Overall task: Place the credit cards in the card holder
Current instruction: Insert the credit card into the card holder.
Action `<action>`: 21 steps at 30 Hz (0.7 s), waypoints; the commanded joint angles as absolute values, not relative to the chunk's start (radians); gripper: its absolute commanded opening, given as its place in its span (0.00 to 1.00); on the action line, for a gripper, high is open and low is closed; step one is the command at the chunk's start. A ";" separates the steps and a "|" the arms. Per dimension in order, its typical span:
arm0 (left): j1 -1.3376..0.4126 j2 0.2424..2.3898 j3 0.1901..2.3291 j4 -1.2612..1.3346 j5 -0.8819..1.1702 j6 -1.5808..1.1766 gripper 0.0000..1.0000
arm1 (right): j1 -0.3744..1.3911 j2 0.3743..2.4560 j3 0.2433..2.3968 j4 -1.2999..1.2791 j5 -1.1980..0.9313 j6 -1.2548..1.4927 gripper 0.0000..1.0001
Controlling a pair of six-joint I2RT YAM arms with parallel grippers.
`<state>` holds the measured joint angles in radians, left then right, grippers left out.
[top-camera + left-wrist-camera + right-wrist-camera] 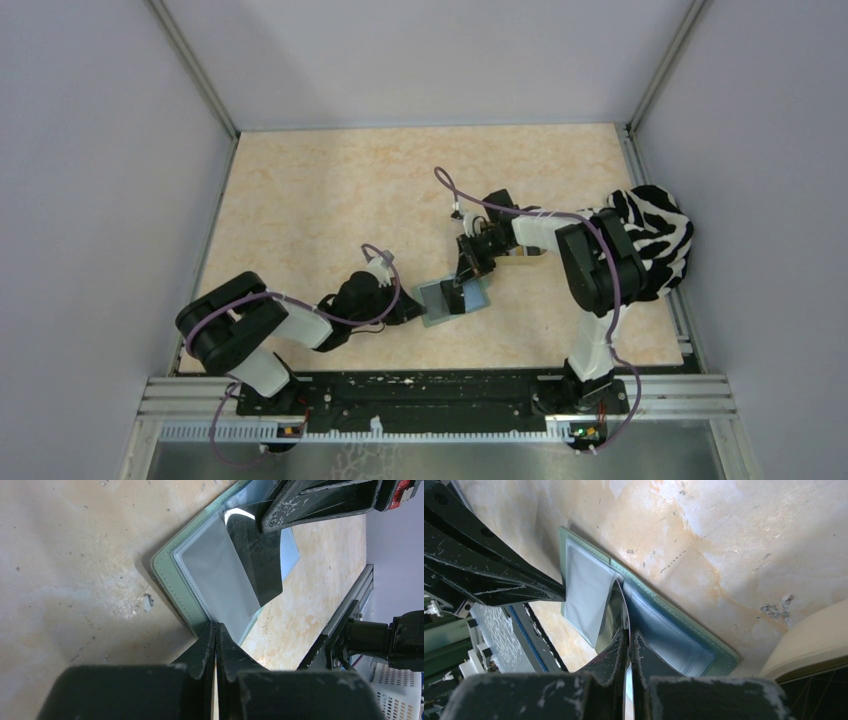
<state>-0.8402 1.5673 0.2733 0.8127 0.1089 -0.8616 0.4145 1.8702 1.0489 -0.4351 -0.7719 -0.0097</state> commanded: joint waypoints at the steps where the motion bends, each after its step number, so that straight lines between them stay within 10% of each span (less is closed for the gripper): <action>1: -0.844 1.589 0.286 0.745 0.100 -0.831 0.04 | 0.434 1.889 1.074 -0.475 -0.706 -0.066 0.00; 21: -0.844 1.588 0.305 0.715 0.096 -0.813 0.03 | 0.443 1.885 1.094 -0.529 -0.735 -0.121 0.00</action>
<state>-0.8402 1.5673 0.2905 0.7853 0.1150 -0.8474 0.4171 1.8744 1.0695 -0.4900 -0.7719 -0.0746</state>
